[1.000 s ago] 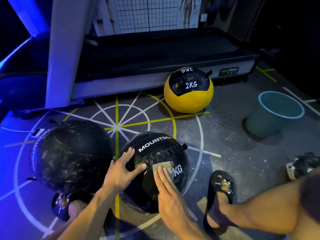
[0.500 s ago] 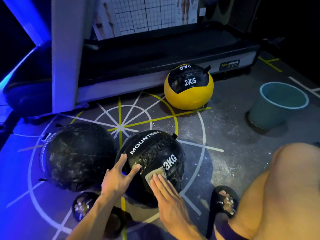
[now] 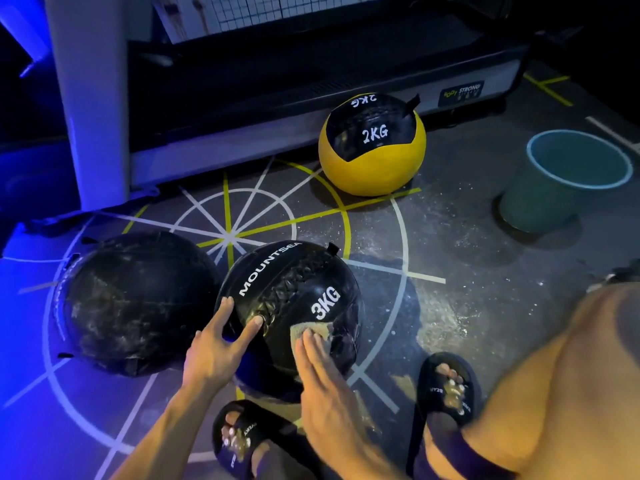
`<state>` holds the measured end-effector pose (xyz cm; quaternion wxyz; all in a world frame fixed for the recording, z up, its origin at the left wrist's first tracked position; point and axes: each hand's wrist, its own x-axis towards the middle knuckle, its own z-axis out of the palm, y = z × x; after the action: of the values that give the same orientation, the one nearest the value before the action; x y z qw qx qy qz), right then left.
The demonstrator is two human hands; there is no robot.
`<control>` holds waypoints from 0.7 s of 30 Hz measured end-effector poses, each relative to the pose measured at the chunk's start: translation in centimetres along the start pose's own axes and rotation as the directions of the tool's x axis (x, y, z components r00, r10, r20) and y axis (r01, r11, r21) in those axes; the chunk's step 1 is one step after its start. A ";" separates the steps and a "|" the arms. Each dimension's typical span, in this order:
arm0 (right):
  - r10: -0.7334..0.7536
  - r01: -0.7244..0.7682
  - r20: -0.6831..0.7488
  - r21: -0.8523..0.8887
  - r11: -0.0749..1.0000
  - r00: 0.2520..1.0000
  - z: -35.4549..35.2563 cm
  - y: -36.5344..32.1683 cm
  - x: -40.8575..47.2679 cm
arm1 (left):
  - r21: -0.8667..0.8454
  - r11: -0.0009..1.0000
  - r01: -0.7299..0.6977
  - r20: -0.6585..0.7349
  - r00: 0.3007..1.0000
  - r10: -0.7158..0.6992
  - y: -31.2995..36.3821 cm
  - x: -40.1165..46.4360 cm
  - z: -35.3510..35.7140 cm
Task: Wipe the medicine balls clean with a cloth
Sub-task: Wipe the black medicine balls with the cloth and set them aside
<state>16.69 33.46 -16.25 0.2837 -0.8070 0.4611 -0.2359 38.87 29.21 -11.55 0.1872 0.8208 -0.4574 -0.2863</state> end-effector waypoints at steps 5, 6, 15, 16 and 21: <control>0.123 -0.121 -0.164 0.018 0.992 0.979 -1.3 3.9 3.6 | -0.029 0.999 0.016 0.002 1.000 -0.016 0.0 0.0 -0.3; 0.208 -0.199 -0.187 0.062 0.978 0.960 -1.4 4.0 4.4 | -0.030 0.999 0.015 0.002 1.000 -0.015 0.0 -0.1 -0.2; -0.075 0.072 -0.007 -0.182 0.981 0.997 -0.8 3.4 1.4 | -0.140 0.990 0.014 -0.011 1.000 -0.016 -0.9 -0.5 -0.5; -0.019 0.010 -0.053 -0.156 0.988 0.998 -1.6 4.3 2.7 | -0.149 0.989 0.009 -0.010 1.000 -0.011 -1.1 -0.5 -0.5; 0.166 -0.169 -0.091 -0.032 0.985 0.982 -1.8 3.8 4.9 | -0.189 0.982 -0.006 0.032 0.999 0.013 -1.4 -0.7 -1.0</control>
<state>15.47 27.15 -16.96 0.2658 -0.7596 0.5441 -0.2375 40.16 30.58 -11.38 0.2581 0.7923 -0.4351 -0.3412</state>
